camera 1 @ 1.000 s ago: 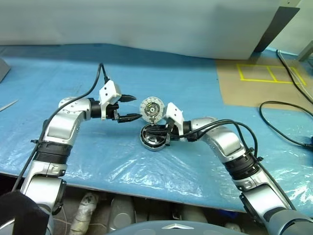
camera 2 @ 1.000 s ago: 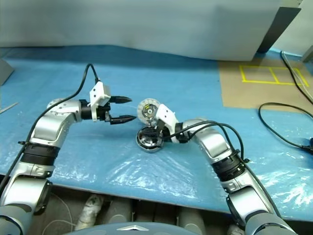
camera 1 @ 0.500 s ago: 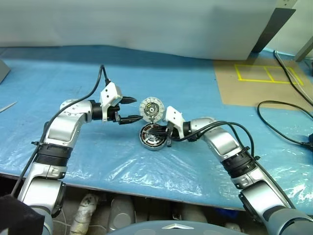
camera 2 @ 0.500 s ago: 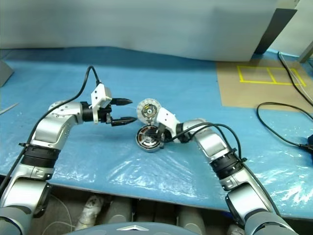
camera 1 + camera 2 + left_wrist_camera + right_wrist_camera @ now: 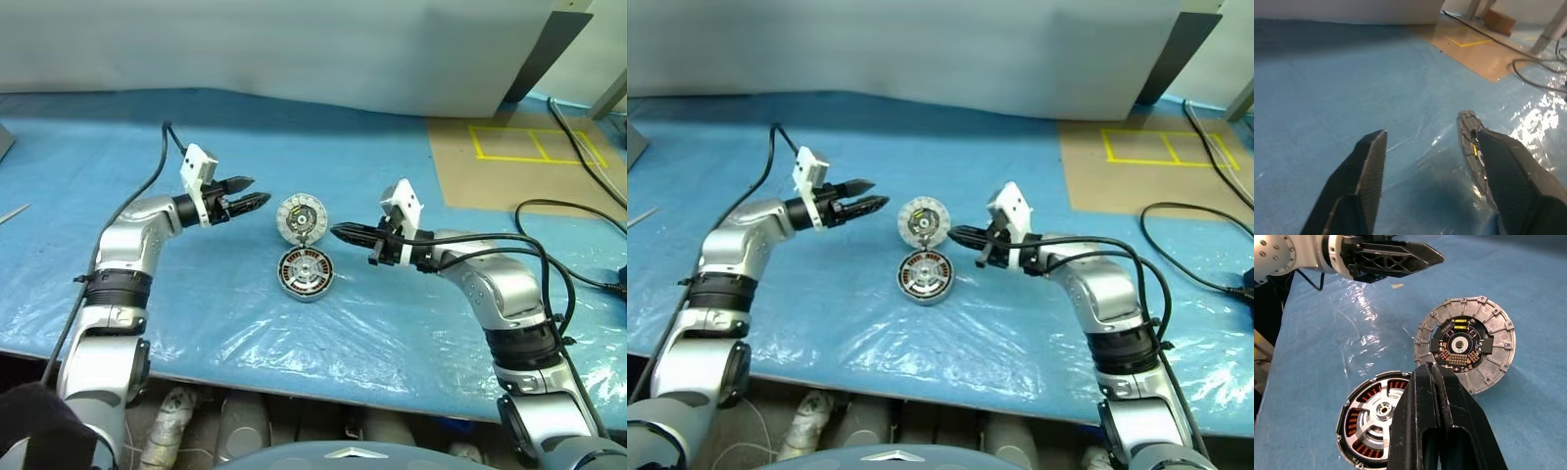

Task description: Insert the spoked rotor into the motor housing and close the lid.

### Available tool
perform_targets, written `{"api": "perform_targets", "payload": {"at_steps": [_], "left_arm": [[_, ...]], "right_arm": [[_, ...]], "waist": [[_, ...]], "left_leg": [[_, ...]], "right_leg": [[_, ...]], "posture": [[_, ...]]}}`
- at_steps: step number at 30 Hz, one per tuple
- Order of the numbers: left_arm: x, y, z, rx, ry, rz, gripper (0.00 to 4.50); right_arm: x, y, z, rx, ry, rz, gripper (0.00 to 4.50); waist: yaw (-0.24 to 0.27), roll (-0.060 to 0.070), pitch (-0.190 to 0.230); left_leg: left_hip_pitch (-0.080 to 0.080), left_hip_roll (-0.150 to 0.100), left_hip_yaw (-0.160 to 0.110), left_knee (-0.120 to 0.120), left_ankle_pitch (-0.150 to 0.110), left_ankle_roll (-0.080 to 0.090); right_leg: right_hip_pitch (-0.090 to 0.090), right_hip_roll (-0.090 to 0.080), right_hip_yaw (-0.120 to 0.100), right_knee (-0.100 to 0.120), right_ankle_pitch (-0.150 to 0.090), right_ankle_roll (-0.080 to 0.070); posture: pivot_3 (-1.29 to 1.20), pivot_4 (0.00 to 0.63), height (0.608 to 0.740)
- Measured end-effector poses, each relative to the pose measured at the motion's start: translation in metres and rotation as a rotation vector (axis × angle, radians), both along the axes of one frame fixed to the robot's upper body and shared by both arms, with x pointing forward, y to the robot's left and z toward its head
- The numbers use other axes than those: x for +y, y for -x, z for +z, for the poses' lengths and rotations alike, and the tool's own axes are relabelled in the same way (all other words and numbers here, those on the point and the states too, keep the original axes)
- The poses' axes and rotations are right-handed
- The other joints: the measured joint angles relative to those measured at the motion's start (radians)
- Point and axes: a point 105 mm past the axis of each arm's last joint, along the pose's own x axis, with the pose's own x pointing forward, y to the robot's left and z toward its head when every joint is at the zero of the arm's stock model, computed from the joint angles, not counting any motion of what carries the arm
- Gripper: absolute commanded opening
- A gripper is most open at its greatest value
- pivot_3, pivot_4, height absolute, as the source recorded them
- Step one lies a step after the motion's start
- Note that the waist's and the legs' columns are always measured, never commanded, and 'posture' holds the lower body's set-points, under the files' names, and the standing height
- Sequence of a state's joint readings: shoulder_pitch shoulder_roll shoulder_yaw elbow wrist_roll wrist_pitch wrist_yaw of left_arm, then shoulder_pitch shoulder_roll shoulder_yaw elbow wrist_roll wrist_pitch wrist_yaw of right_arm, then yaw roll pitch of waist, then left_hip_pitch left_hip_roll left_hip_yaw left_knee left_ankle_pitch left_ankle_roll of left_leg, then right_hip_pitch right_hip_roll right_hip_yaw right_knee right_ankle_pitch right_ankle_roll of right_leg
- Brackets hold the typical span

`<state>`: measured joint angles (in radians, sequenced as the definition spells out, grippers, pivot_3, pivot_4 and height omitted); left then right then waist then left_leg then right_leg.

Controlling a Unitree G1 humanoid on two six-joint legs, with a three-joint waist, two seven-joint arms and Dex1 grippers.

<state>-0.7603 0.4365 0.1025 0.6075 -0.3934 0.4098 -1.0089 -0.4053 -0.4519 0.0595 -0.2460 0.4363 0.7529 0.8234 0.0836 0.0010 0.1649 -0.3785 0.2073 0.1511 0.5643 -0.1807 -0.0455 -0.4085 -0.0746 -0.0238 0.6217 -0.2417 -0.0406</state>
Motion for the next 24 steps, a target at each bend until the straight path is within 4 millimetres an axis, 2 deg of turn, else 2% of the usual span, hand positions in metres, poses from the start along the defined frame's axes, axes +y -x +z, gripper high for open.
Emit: {"api": "perform_targets", "payload": {"at_steps": [4,7,12,16,20,24], "left_arm": [[-0.01,-0.014,-0.015,0.089,0.041,0.012,0.81],[-0.026,-0.019,-0.031,0.15,0.03,-0.002,0.81],[-0.061,-0.013,-0.049,0.221,0.023,-0.108,0.81],[-0.094,-0.01,-0.042,0.192,0.013,-0.202,0.81],[-0.108,-0.011,-0.029,0.167,0.032,-0.244,0.81],[-0.119,-0.004,-0.012,0.108,0.023,-0.368,0.81]], "right_arm": [[-0.004,0.006,-0.004,0.012,0.019,-0.018,0.0],[-0.005,0.009,-0.004,0.019,0.03,-0.024,0.0],[-0.009,0.019,-0.004,0.034,0.06,-0.028,0.0],[-0.015,0.026,-0.002,0.036,0.074,-0.043,0.0],[-0.021,0.03,-0.002,0.04,0.085,-0.072,0.0],[-0.027,0.035,-0.001,0.045,0.083,-0.1,0.0]], "waist": [[0.011,0.0,0.0],[0.015,0.0,0.0],[0.019,-0.002,0.001],[0.022,-0.003,0.002],[0.02,-0.003,0.002],[0.021,-0.003,0.002]], "left_leg": [[0.0,0.0,-0.001,0.0,0.0,0.0],[0.0,-0.001,-0.001,-0.001,0.0,0.0],[-0.001,-0.001,-0.002,-0.002,0.0,0.0],[-0.002,-0.002,-0.003,-0.002,0.0,0.0],[-0.001,-0.002,-0.003,-0.002,0.0,0.0],[-0.001,-0.002,-0.003,-0.003,0.0,0.0]], "right_leg": [[0.001,0.0,0.0,-0.002,0.001,0.002],[0.002,0.0,0.0,-0.003,0.003,0.006],[0.002,0.0,0.0,-0.005,0.005,0.008],[0.002,-0.001,0.0,-0.006,0.005,0.009],[0.002,0.0,0.0,-0.007,0.006,0.009],[0.003,-0.001,0.0,-0.008,0.006,0.01]], "posture": [[0.0,0.15,0.74],[0.0,0.15,0.74],[0.0,0.15,0.74],[0.0,0.15,0.74],[0.0,0.15,0.74],[0.0,0.15,0.74]]}}
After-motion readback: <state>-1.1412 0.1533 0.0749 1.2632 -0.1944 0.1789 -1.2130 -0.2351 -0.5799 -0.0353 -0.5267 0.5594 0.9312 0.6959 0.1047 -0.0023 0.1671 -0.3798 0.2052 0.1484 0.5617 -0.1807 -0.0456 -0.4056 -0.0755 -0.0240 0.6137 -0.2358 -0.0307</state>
